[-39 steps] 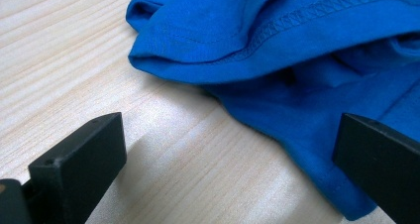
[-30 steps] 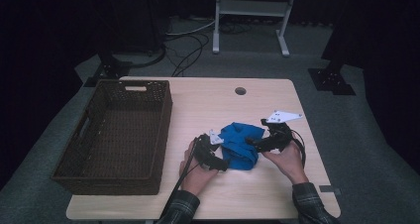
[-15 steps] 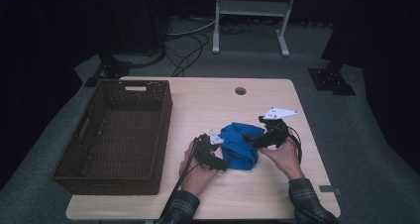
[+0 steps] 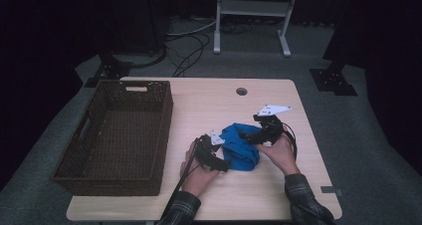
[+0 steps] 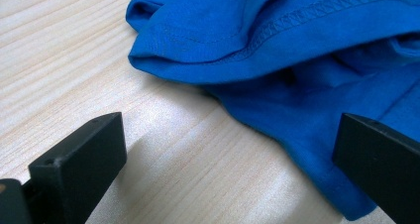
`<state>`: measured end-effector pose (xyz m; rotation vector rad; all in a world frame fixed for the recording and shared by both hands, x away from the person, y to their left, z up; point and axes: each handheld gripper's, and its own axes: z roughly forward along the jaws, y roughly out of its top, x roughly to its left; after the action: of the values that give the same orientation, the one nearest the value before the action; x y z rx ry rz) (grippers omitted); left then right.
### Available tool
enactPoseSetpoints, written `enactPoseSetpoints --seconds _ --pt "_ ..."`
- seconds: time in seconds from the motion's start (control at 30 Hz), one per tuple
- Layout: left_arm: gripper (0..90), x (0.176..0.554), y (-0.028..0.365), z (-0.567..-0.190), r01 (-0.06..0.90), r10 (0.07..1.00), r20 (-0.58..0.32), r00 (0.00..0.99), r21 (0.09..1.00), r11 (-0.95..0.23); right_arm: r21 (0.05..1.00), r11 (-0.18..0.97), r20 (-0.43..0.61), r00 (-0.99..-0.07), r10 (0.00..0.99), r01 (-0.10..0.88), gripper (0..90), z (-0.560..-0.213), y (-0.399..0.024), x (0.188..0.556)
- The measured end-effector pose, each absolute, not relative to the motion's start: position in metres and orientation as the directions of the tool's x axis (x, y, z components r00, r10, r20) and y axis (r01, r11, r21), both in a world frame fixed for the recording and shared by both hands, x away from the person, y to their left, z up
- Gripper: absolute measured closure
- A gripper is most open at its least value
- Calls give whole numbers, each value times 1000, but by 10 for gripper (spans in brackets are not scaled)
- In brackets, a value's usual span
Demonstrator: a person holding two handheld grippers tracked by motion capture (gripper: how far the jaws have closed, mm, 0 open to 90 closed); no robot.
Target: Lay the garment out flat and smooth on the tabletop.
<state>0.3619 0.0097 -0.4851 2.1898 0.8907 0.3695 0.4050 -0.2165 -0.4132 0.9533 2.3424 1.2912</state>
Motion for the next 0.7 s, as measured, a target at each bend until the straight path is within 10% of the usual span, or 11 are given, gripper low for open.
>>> enactPoseSetpoints --seconds 0.7 --pt "2 362 10 -485 484 694 -7 720 722 -495 802 411 88 -766 636 433 194 -419 -192 429"
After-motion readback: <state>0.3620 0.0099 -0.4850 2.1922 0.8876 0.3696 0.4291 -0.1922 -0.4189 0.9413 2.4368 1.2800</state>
